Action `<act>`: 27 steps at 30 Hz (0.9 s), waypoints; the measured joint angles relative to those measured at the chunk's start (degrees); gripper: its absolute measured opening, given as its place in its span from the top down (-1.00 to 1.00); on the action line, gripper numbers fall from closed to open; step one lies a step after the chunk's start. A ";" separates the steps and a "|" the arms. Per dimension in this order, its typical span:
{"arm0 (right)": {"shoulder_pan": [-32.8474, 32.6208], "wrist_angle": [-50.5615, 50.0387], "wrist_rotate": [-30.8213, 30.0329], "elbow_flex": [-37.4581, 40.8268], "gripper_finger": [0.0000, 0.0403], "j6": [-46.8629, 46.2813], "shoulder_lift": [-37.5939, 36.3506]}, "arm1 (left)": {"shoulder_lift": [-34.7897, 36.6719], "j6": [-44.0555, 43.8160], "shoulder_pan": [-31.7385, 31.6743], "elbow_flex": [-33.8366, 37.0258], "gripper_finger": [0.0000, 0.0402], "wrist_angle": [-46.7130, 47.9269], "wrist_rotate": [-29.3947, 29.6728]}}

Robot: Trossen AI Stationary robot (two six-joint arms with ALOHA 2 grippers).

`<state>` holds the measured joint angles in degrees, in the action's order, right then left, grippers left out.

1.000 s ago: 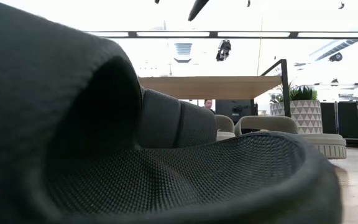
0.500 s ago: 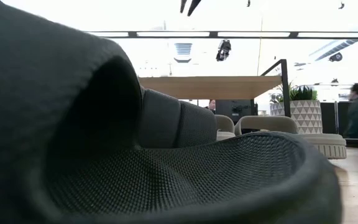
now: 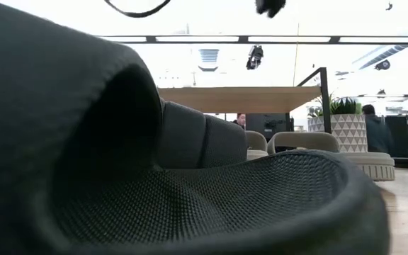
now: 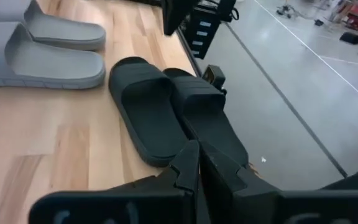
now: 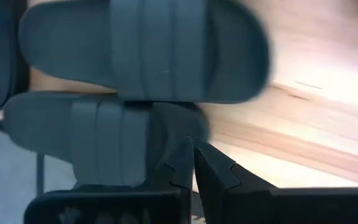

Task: Pick and place slides into the shelf
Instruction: Put the black slide under the shelf

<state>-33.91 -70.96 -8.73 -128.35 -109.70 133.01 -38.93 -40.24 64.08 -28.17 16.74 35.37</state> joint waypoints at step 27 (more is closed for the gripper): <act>-8.32 35.24 -16.36 18.37 0.00 -11.84 -0.19 | -4.91 0.03 -0.36 -1.53 1.00 -1.75 -2.33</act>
<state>-42.23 -35.72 -25.08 -109.98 -121.54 132.81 -43.84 -40.21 63.73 -29.69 14.98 33.04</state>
